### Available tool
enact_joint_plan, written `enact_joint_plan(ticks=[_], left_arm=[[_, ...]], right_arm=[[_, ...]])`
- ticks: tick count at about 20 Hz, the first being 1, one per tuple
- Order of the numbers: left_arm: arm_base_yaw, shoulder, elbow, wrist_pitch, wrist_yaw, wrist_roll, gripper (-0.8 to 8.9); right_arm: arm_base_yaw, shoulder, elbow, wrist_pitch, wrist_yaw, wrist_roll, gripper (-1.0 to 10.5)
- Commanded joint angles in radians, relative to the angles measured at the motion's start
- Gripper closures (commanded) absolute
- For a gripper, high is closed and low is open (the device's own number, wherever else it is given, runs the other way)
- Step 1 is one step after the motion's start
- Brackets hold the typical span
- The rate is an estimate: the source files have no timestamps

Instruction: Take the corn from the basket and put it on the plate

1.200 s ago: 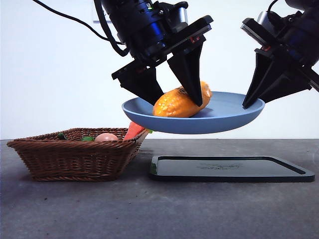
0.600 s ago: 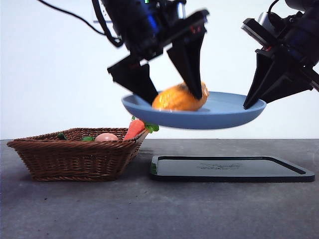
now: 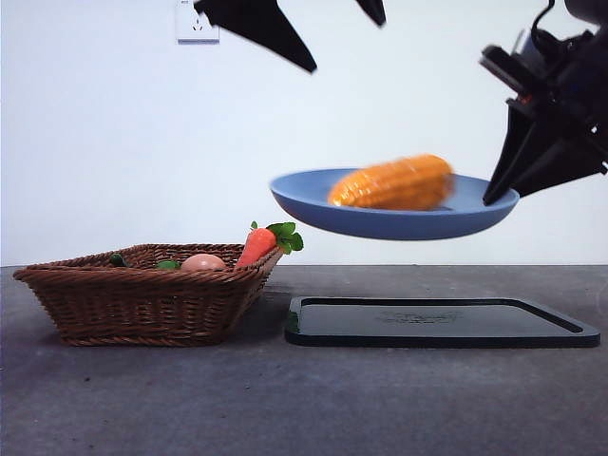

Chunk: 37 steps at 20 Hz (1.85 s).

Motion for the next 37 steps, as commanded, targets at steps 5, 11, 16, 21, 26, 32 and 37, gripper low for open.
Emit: enact_joint_plan(ticks=[5,11,16,21,26,32,37], left_arm=[[-0.010,-0.077,0.020,-0.003,-0.003,0.006,4.22],[-0.010,-0.114,0.020,-0.028,-0.003,0.006,4.22],[-0.010,-0.114,0.020,-0.031,-0.003,0.006,4.22],[-0.010,-0.114,0.020,-0.033,-0.003,0.005,4.23],[-0.010,-0.114,0.020,-0.045,-0.003,0.006,4.23],[-0.009,-0.114,0.020,-0.047,-0.003,0.007,4.23],[-0.009,-0.114,0.020,-0.048,-0.003,0.013,4.23]], right_arm=[[-0.055,0.211,0.113,0.018,-0.005,0.017,9.4],[-0.058,0.393,0.253,0.010,-0.005,0.017,9.4],[-0.058,0.470,0.261,0.011,0.000,0.007,9.4],[-0.056,0.493,0.260,-0.008,0.017,0.002,9.4],[-0.053,0.495,0.260,-0.032,0.062,-0.021,9.3],[-0.053,0.489,0.262,-0.021,0.044,-0.031,7.3],[-0.091,0.369,0.268,-0.110,0.048,-0.100,7.3]])
